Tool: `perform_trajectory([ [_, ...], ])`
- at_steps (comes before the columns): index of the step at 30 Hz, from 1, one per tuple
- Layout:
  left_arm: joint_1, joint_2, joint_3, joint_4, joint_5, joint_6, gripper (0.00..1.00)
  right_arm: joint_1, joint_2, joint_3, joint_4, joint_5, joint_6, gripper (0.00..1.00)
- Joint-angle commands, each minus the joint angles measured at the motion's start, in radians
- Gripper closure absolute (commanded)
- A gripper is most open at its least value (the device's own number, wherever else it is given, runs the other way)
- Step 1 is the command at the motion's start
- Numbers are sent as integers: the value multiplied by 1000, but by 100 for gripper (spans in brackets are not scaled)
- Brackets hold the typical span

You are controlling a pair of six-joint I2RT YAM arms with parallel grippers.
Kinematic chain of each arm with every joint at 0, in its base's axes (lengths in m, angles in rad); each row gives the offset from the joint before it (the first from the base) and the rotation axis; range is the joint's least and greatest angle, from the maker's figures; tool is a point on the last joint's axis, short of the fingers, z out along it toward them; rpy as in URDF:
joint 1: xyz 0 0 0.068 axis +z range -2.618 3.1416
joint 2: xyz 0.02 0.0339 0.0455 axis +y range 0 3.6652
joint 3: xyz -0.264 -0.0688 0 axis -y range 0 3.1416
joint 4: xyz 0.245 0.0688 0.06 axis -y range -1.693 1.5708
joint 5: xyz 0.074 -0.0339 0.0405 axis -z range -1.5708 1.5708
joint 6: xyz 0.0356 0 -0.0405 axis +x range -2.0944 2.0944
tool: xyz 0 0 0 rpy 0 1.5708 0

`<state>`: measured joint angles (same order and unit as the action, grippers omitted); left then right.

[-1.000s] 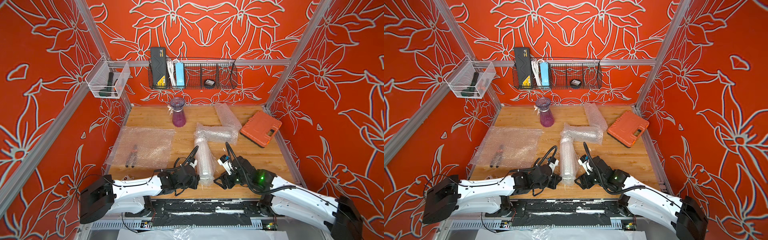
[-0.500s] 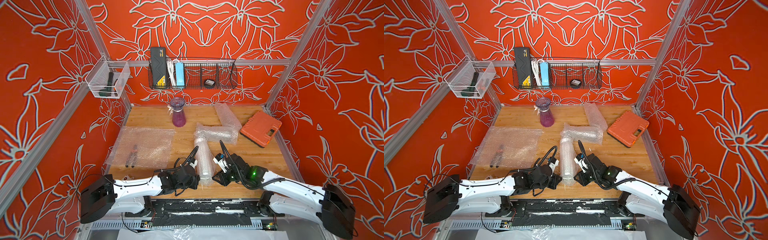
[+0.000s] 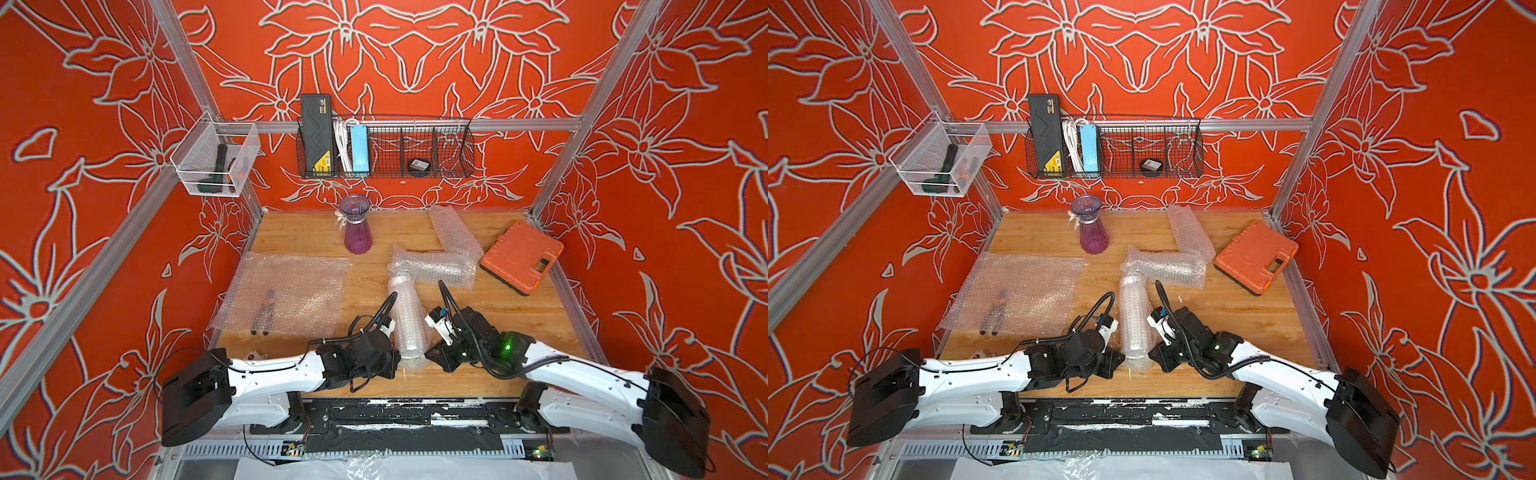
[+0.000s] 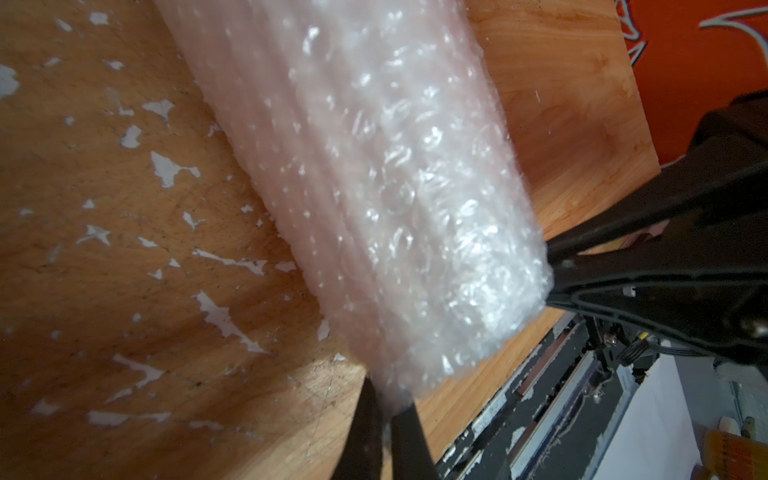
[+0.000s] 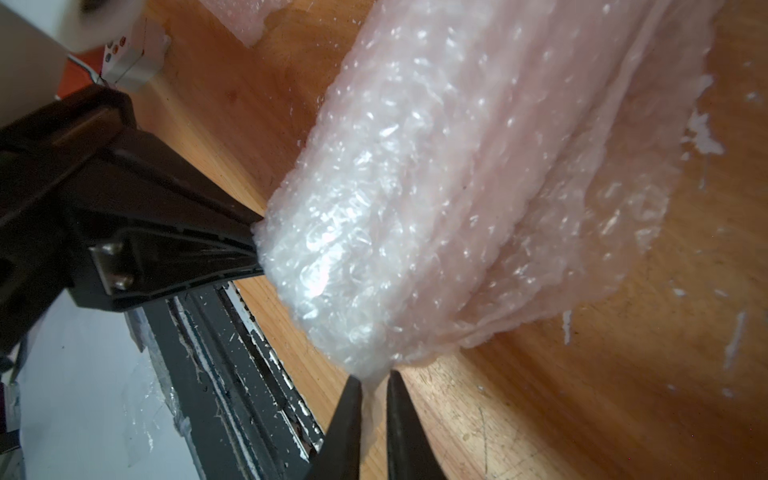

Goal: Unwrap the vase from the bubble wrap
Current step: Unwrap the bubble wrap at the center of the board.

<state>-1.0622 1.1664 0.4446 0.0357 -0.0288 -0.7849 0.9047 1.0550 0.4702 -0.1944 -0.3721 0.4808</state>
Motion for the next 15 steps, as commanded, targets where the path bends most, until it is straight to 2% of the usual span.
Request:
perform_trajectory([
  [1, 0, 11, -1, -3, -25, 3, 100, 3, 33, 22, 12, 1, -2, 92],
  [5, 0, 9, -1, -11, -31, 4, 100, 3, 25, 20, 10, 9, 1, 100],
  [10, 0, -14, -9, -45, -72, 15, 100, 4, -38, 16, -51, 48, -4, 100],
  [15, 9, -52, -4, -135, -149, 51, 100, 2, -131, -25, -139, 162, 40, 100],
])
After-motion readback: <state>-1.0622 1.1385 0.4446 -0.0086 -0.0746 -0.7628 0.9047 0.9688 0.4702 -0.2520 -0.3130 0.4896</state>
